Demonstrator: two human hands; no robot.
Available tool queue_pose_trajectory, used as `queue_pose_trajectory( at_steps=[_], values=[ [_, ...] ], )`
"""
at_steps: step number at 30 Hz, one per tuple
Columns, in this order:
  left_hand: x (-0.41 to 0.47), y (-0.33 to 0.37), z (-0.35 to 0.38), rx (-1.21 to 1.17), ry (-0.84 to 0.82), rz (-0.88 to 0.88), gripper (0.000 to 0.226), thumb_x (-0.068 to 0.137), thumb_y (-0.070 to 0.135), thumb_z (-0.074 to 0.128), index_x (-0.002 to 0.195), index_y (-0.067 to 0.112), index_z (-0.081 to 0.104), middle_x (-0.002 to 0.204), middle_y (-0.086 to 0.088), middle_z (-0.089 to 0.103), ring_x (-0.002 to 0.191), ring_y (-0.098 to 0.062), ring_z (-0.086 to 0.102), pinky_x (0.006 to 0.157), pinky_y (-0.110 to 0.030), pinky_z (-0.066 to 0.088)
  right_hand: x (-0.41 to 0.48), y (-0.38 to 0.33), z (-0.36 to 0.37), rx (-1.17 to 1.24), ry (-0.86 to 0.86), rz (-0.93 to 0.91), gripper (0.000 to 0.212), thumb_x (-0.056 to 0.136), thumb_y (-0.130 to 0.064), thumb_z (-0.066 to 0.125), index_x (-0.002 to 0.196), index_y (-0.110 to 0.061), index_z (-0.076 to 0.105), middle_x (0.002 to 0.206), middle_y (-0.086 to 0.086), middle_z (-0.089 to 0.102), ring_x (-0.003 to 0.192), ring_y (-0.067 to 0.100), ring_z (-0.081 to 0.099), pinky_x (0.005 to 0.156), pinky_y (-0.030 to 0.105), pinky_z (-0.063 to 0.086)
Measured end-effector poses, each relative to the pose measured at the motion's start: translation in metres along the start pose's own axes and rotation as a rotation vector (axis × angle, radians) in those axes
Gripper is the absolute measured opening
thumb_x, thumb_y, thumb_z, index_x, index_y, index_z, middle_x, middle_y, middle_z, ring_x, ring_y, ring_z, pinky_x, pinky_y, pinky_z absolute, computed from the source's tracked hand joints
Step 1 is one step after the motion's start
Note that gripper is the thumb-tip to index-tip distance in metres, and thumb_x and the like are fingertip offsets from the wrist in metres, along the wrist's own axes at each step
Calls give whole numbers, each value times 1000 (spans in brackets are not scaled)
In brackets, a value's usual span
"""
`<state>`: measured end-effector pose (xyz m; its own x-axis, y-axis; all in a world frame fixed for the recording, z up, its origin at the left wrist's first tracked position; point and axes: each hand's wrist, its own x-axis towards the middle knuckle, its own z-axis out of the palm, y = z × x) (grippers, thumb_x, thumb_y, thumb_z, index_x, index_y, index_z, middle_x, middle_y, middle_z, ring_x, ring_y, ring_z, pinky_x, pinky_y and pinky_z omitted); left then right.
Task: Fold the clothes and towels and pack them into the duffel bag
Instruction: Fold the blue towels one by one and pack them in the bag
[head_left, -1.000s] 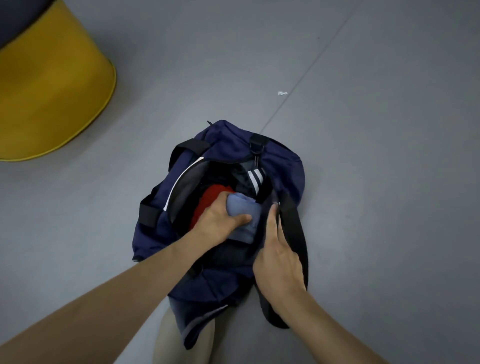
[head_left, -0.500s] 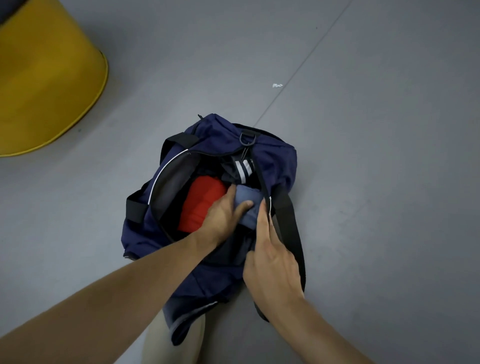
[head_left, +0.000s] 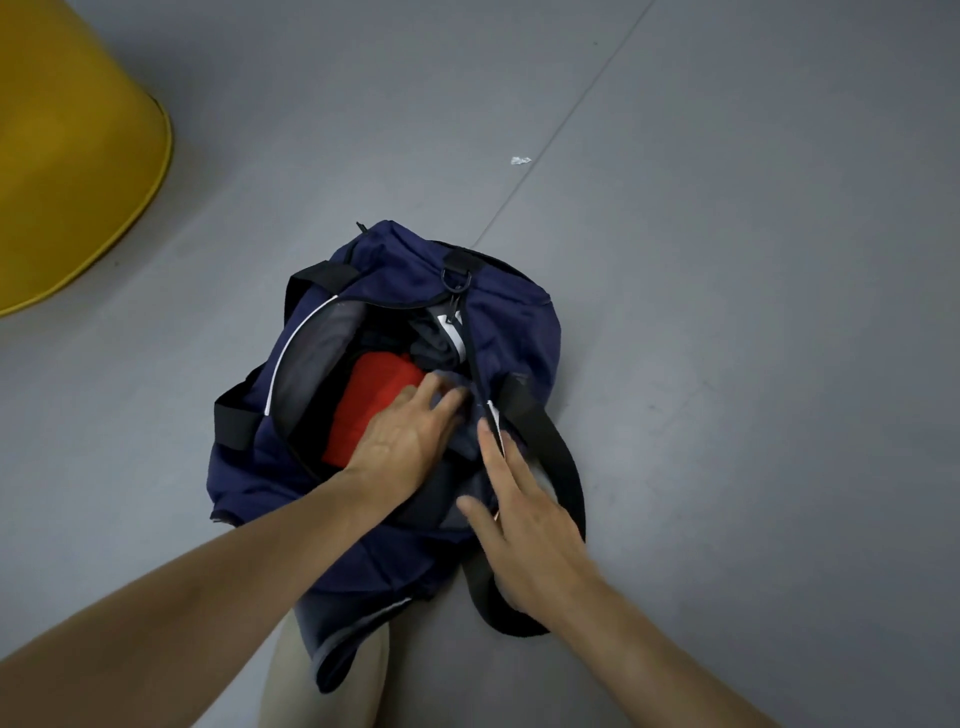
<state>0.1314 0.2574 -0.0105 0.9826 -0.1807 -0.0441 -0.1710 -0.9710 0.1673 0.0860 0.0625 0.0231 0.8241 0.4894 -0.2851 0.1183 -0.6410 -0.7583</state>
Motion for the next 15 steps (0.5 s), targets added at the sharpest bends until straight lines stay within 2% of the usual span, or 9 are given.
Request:
queue_pose_trajectory(
  at_steps=[2, 4, 6, 8, 10, 12, 14, 15],
  values=[
    [9, -1, -2, -18, -34, -24, 31, 101, 27, 54, 130, 16, 56, 123, -9, 51, 92, -32, 59, 63, -45, 54, -4, 6, -19, 0, -72, -9, 68, 101, -58, 36, 147, -60, -13, 166, -16, 9, 141, 14, 38, 108, 34, 41],
    [11, 0, -9, -87, -24, -56, 26, 101, 23, 54, 125, 15, 61, 121, -7, 55, 95, -33, 61, 73, -45, 54, -15, 15, -49, -52, -135, -37, 63, 100, -61, 34, 144, -66, -11, 162, -23, 18, 137, 12, 43, 111, 35, 39],
    [7, 2, -25, -192, 113, -173, 25, 101, 18, 52, 123, 16, 63, 118, -4, 61, 98, -30, 64, 78, -41, 53, -34, 33, -86, -181, -201, -70, 62, 98, -66, 31, 142, -69, -13, 160, -28, 18, 137, 7, 42, 113, 30, 35],
    [0, 10, -45, -275, 243, -228, 27, 103, 27, 47, 127, 25, 58, 119, 5, 61, 101, -19, 62, 80, -35, 50, -62, 56, -126, -272, -218, -38, 64, 95, -72, 27, 141, -67, -17, 161, -30, 9, 145, -2, 24, 119, 24, 23],
    [-2, 37, -71, -342, 216, -103, 39, 100, 49, 45, 136, 34, 49, 126, 15, 54, 104, -5, 55, 84, -25, 44, -98, 82, -166, -304, -155, 7, 64, 91, -78, 20, 142, -66, -17, 155, -41, -2, 143, -16, 7, 121, 22, 16],
    [2, 84, -92, -364, 49, 125, 63, 94, 68, 45, 150, 40, 34, 141, 26, 40, 121, 6, 41, 102, -14, 30, -136, 105, -196, -314, -65, 69, 66, 88, -83, 16, 144, -65, -14, 148, -51, -6, 139, -23, 3, 121, 23, 18],
    [11, 143, -99, -341, -112, 359, 81, 88, 80, 44, 156, 45, 16, 147, 40, 19, 133, 18, 18, 109, -4, 4, -180, 127, -215, -297, 51, 165, 67, 88, -83, 19, 146, -64, -11, 151, -46, 1, 144, -11, 16, 118, 25, 22],
    [18, 176, -98, -359, -217, 426, 86, 85, 84, 44, 156, 51, 7, 150, 43, 10, 136, 20, 11, 111, -5, 2, -203, 138, -221, -279, 108, 220, 67, 90, -80, 21, 146, -64, -11, 154, -40, 4, 146, -3, 23, 117, 25, 25]
  ],
)
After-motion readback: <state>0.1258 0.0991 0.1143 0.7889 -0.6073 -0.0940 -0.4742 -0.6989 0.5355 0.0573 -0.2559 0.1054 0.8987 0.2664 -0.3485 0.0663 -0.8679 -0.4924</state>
